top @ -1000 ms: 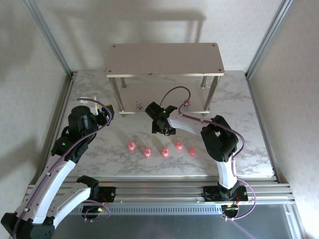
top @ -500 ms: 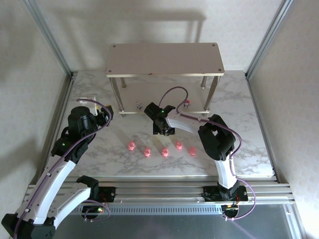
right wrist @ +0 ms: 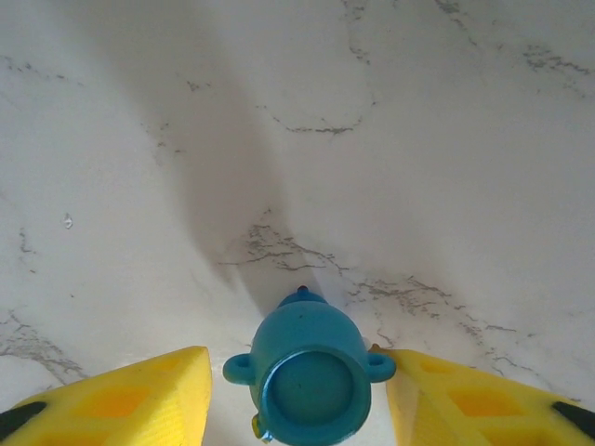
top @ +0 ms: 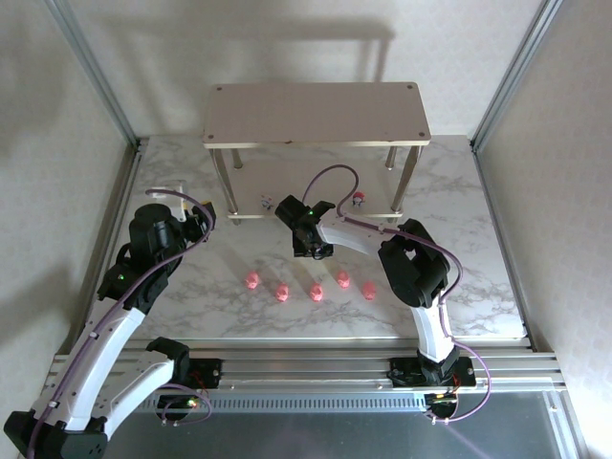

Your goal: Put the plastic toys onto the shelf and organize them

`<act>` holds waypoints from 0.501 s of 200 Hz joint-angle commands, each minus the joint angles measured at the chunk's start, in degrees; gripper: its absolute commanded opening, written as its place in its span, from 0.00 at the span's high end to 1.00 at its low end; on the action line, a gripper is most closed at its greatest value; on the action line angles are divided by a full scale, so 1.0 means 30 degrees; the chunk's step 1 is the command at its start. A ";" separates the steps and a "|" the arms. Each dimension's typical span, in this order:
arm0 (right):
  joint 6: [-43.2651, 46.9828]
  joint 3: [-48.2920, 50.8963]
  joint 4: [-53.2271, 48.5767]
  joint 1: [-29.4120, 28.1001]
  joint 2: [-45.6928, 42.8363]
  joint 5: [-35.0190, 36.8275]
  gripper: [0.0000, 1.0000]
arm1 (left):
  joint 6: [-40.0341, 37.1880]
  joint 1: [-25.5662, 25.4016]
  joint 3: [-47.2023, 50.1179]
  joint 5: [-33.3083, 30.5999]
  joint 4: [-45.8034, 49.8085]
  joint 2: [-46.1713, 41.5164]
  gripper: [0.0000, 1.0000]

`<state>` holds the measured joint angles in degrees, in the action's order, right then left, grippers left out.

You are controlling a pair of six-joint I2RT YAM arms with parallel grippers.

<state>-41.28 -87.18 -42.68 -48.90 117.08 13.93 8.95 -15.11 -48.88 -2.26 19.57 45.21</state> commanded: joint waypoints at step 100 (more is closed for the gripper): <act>0.0812 0.0309 0.0614 -0.0162 0.0044 0.0755 0.75 | -0.0347 0.0374 0.0210 0.0314 -0.0106 0.0149 0.43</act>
<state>-40.18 -87.22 -42.02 -48.93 117.23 14.63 8.73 -14.76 -48.88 -2.17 19.55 45.58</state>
